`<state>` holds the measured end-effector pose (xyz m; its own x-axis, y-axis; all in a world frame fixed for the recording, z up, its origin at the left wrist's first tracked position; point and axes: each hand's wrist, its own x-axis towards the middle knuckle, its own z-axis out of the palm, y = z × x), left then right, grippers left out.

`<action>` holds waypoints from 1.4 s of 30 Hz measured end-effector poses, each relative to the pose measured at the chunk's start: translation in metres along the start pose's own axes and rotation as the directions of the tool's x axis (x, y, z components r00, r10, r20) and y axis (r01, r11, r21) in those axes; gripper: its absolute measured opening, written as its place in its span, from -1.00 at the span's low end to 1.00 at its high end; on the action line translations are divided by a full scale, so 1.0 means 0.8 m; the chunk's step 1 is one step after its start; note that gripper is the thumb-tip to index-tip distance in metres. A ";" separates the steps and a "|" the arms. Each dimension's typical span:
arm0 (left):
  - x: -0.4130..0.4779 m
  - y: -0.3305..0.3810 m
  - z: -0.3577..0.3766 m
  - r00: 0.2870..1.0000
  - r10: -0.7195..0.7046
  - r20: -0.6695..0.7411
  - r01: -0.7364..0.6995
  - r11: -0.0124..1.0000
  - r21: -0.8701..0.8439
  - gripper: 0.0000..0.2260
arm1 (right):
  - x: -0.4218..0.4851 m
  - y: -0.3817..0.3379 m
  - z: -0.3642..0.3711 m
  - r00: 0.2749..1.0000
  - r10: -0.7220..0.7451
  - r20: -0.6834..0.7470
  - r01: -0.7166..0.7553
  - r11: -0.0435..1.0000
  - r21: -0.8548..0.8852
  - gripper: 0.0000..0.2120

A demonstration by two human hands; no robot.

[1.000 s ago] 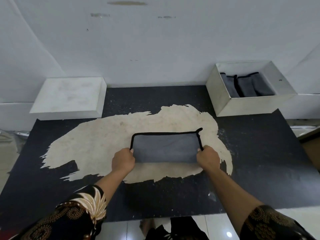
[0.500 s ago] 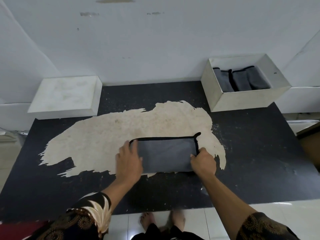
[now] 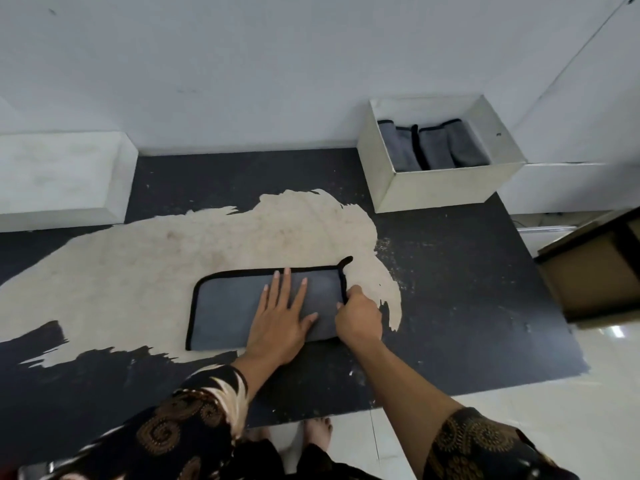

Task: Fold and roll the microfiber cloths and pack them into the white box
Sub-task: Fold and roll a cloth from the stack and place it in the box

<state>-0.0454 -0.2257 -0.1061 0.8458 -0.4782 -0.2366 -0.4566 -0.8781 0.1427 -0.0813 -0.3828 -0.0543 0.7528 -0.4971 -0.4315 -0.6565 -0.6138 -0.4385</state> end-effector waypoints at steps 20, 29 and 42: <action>0.002 0.002 -0.115 0.837 -0.368 0.405 0.450 0.040 -0.892 -0.44 | -0.048 -0.079 -0.006 0.898 -0.433 -0.081 0.440 0.887 0.138 -0.87; -0.027 -0.092 -0.094 0.682 -0.639 0.355 0.489 0.038 -0.871 -0.81 | -0.060 -0.098 0.047 0.787 -0.616 0.034 0.617 0.786 -0.030 -0.81; -0.045 -0.151 -0.069 0.738 -0.661 0.136 0.592 0.538 -0.600 -0.85 | -0.065 -0.102 0.081 0.706 -0.679 0.204 0.692 0.598 -0.404 -0.61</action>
<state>-0.0055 -0.1018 -0.0620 0.8886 0.2260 -0.3992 0.4207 -0.7482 0.5130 -0.0696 -0.2670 -0.0472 0.9671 0.1910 -0.1679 0.1472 -0.9588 -0.2429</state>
